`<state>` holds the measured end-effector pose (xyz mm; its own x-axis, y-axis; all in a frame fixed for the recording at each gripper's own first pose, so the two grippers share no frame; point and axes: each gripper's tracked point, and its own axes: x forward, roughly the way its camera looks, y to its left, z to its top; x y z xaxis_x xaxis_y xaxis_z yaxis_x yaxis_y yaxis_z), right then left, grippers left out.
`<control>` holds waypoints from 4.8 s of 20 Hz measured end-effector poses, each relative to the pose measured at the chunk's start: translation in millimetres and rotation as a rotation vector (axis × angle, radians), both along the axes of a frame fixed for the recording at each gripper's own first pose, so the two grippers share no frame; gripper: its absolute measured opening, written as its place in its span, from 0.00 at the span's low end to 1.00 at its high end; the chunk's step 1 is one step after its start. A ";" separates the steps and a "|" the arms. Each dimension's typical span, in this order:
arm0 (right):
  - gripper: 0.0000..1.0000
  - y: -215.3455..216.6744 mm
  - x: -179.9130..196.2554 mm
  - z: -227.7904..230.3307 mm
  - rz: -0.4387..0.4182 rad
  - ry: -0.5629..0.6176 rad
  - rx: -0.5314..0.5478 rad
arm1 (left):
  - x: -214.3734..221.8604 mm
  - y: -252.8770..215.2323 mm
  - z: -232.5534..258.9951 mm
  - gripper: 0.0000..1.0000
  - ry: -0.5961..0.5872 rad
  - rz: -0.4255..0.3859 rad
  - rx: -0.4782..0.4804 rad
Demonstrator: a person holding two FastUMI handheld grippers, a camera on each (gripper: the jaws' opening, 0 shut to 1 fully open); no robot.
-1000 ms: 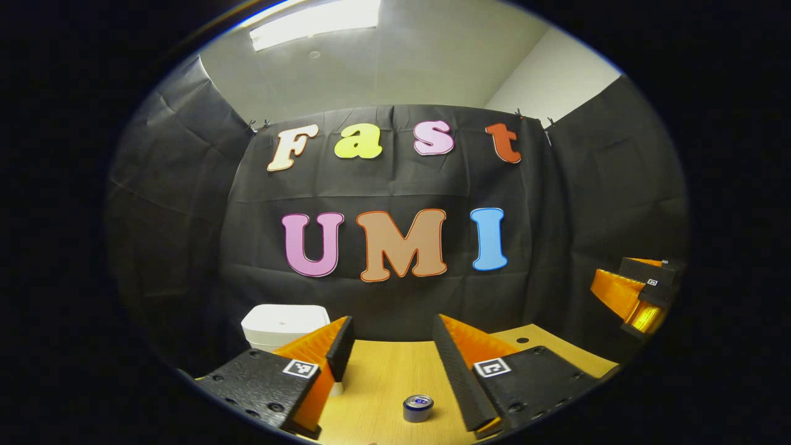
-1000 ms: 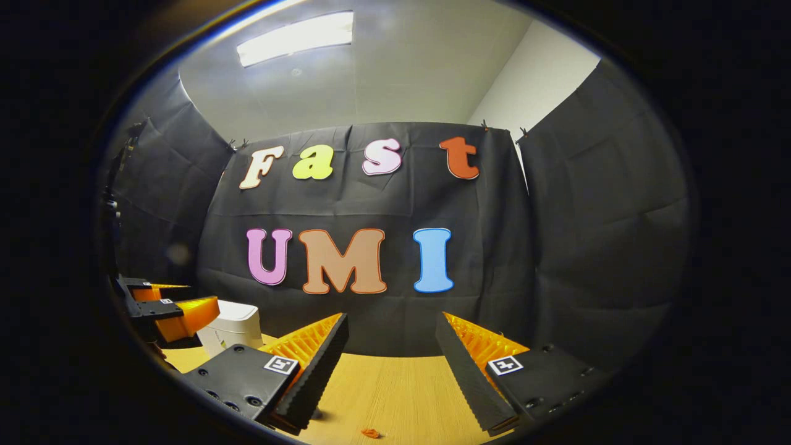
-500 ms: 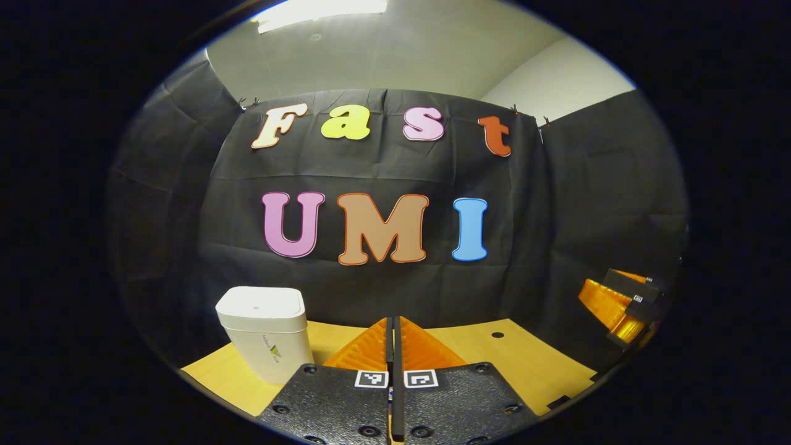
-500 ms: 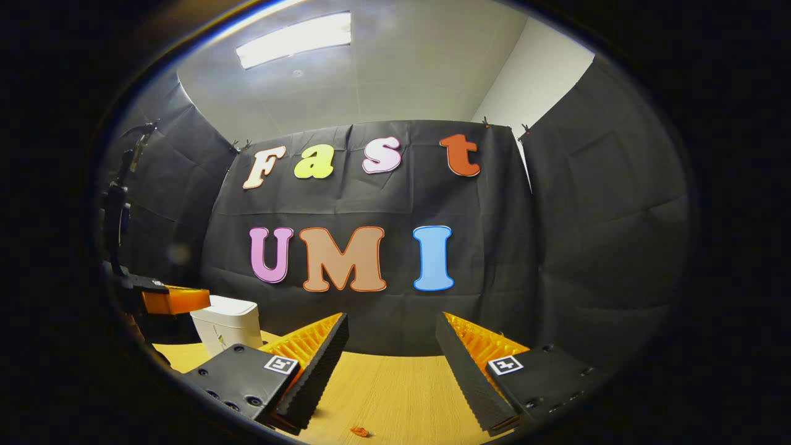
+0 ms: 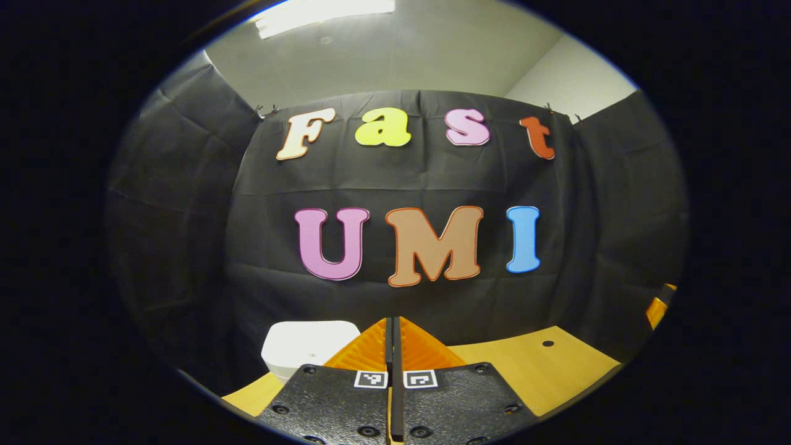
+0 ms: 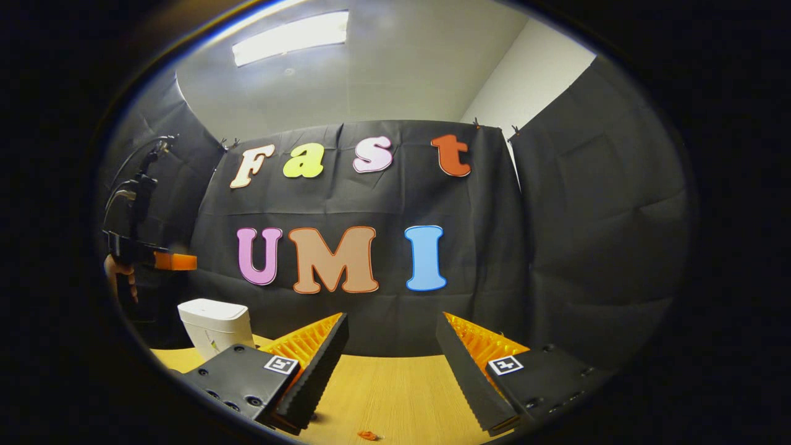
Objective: Press the lid of the desktop garbage bin to open it, pick up the crumpled paper on the desktop and throw it into the bin, then pick up the pop can on the desktop and drop it into the bin, and finally close the garbage bin lid.
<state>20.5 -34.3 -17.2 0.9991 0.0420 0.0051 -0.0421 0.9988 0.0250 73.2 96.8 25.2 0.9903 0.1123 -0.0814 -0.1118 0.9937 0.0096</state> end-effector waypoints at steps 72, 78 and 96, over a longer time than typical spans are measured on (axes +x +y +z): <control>0.74 62.8 17.6 -377.6 0.276 0.830 -0.237 | -118.6 -36.4 -46.0 0.92 -0.024 0.079 0.031; 0.56 66.0 7.6 -404.4 0.313 0.914 -0.292 | -122.5 -24.1 -43.5 0.92 -0.008 0.102 0.049; 0.20 59.9 32.2 -386.0 0.368 0.846 -0.290 | -122.7 -16.8 -51.0 0.93 0.037 0.106 0.087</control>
